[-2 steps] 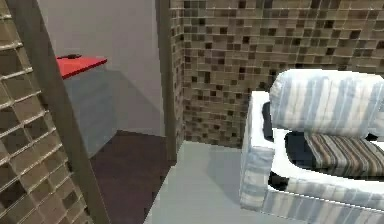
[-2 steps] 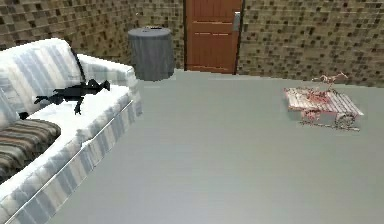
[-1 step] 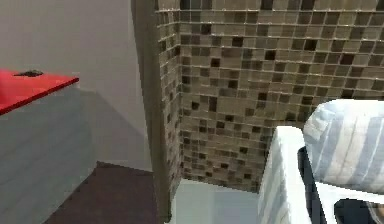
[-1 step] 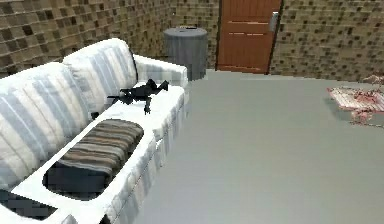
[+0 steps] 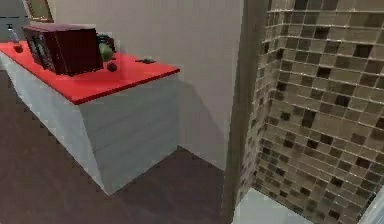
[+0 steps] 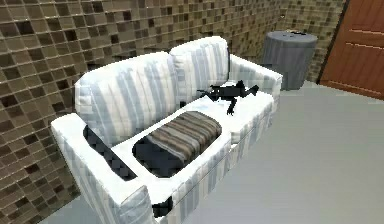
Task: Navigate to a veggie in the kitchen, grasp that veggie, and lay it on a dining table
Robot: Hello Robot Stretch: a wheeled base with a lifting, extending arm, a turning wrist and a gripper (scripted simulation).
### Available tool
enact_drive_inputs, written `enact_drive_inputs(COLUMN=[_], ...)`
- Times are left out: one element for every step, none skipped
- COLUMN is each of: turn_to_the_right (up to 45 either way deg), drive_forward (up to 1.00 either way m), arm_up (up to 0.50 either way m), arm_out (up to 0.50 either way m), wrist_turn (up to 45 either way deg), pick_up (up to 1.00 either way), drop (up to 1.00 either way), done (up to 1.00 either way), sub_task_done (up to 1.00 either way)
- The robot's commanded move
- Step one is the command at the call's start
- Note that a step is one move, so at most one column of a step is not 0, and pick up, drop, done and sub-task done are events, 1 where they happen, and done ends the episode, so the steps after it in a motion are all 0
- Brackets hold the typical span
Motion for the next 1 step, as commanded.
enact_drive_inputs(turn_to_the_right=[0.0], drive_forward=[0.4], arm_up=[0.0], arm_out=[0.0], wrist_turn=[0.0], pick_up=[0.0], drop=[0.0], done=[0.0], sub_task_done=[0.0])
